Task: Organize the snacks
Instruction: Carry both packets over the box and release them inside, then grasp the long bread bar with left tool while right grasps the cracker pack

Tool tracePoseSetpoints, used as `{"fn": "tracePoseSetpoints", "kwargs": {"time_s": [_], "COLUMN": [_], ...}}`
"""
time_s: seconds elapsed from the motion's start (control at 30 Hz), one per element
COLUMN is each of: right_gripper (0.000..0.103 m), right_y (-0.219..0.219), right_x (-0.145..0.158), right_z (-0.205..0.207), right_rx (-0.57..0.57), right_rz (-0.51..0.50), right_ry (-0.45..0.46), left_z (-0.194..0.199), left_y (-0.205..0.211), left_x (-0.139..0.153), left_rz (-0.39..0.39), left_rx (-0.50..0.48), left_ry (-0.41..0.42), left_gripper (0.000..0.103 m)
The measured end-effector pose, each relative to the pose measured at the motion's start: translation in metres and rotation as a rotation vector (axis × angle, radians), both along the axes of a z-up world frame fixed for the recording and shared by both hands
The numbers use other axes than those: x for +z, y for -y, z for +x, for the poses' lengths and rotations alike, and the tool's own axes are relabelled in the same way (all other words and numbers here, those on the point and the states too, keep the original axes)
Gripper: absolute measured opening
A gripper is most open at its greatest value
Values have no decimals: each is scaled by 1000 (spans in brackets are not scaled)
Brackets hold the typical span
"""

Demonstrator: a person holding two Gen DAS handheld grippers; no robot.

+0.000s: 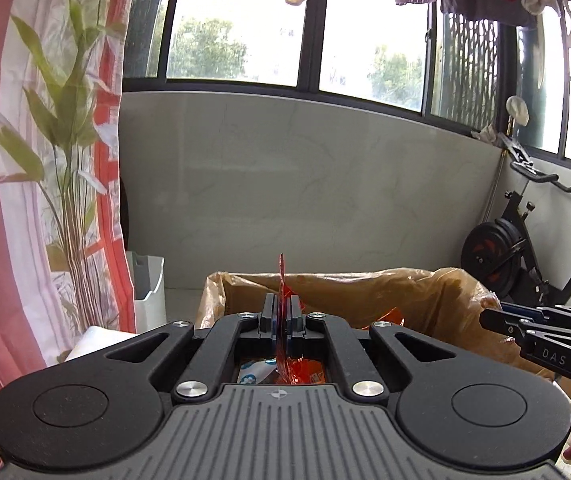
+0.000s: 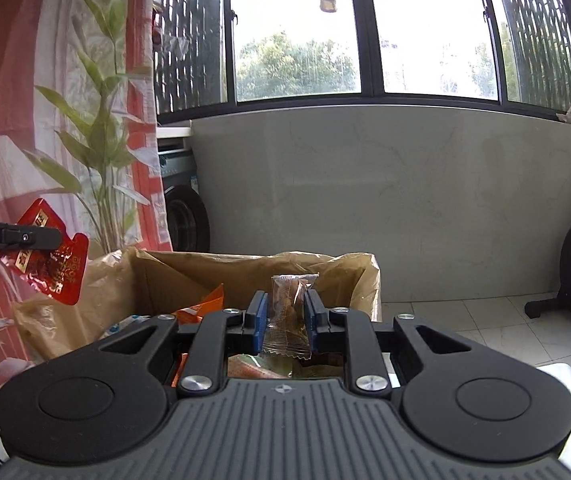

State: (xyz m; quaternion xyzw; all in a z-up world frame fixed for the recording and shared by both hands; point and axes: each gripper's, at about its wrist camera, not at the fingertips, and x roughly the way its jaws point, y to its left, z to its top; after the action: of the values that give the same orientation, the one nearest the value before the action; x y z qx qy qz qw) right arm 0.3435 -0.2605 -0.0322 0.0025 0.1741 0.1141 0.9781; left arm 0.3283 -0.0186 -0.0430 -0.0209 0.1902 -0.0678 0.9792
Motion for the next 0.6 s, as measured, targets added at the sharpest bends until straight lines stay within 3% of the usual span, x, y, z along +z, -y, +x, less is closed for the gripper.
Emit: {"fn": "tracePoseSetpoints", "kwargs": {"time_s": [0.07,0.13,0.2,0.23,0.4,0.6], "right_gripper": [24,30,43,47,47,51], "right_y": [-1,-1,1,3,18,33], "right_x": [-5,-6,-8,-8,-8,-14], "right_z": [7,8,5,2,-27,-78], "right_rx": [-11,-19,-26,-33,-24,-27], "right_rz": [5,18,19,22,83,113], "right_ry": [-25,-36,-38,-36,2,121], "left_z": [8,13,12,9,-11,-53], "left_y": [-3,-9,-16,-19,-33,-45], "left_x": [-6,-10,-14,-16,-13,-13], "left_rz": [-18,-42,-40,-33,-31,58], "left_rx": [15,6,-4,-4,-18,-48], "left_ry": [-22,-45,-42,-35,-27,10], "left_gripper": [8,18,42,44,46,48]}}
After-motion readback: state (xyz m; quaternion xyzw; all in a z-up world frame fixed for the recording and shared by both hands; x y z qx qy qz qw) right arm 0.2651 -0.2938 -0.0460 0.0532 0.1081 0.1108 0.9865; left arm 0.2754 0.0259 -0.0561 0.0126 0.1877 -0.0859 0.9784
